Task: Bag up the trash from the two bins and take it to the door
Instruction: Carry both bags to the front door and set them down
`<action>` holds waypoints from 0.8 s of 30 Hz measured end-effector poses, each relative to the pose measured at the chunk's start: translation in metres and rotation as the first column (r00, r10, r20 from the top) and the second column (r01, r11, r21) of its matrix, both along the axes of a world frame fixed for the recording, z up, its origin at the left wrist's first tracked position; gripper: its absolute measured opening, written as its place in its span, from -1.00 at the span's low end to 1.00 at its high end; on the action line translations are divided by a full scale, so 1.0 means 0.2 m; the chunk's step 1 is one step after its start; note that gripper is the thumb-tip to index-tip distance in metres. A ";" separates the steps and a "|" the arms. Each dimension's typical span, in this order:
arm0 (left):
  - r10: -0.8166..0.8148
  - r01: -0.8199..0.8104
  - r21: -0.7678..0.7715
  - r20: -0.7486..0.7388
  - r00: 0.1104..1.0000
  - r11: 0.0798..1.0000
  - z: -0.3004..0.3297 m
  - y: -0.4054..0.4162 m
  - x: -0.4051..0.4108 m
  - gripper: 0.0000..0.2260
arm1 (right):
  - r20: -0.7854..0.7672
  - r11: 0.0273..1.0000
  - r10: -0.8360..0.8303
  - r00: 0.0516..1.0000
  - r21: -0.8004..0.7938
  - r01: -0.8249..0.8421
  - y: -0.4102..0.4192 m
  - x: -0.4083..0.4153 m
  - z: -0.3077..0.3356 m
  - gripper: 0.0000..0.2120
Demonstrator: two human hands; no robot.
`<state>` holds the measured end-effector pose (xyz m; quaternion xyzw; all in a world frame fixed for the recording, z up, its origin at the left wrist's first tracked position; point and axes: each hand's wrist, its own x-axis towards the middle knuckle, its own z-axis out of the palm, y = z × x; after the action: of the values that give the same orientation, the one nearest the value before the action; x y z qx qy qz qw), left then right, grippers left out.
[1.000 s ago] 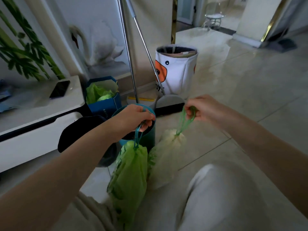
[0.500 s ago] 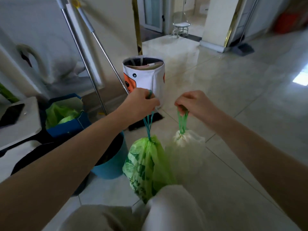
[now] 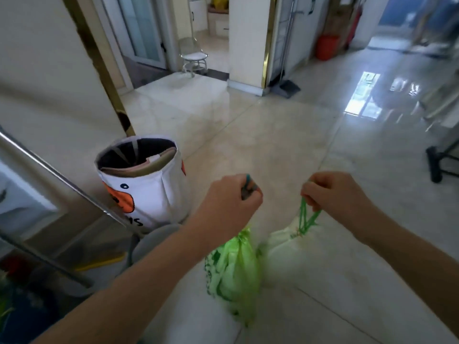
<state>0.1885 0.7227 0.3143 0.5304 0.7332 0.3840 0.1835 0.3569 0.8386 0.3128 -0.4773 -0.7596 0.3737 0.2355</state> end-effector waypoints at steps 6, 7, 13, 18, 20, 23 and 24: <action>-0.115 0.107 -0.088 -0.101 0.988 0.990 0.56 0.27 0.07 -0.89 | 0.131 0.991 -0.077 0.988 0.115 0.062 0.16 0.13 0.56 -0.83; -0.128 0.117 -0.097 -0.111 0.986 0.988 0.68 0.30 0.09 -0.89 | 0.152 0.989 -0.078 0.985 0.132 0.058 0.17 0.16 0.67 -0.83; -0.158 0.140 -0.099 -0.204 0.966 0.985 1.35 0.44 0.26 -0.87 | 0.208 0.977 -0.072 0.975 0.211 0.027 0.18 0.31 1.32 -0.83; -0.184 0.157 -0.115 -0.281 0.942 0.981 1.78 0.49 0.37 -0.87 | 0.192 0.970 -0.096 0.977 0.240 0.048 0.15 0.50 1.79 -0.89; -0.190 0.166 -0.106 -0.295 0.936 0.980 1.89 0.50 0.41 -0.89 | 0.186 0.966 -0.131 0.974 0.245 0.083 0.11 0.59 1.89 -0.88; -0.189 0.179 -0.064 -0.261 0.947 0.982 1.99 0.51 0.50 -0.87 | 0.177 0.965 -0.190 0.966 0.216 0.150 0.05 0.76 1.97 -0.86; -0.194 0.185 -0.061 -0.227 0.954 0.981 1.99 0.51 0.54 -0.87 | 0.179 0.964 -0.210 0.961 0.200 0.174 0.03 0.81 1.98 -0.85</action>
<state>0.2965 0.8243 0.7133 0.6356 0.7028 0.2858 0.1427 0.5193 0.8440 0.7083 -0.5604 -0.7600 0.2287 0.2366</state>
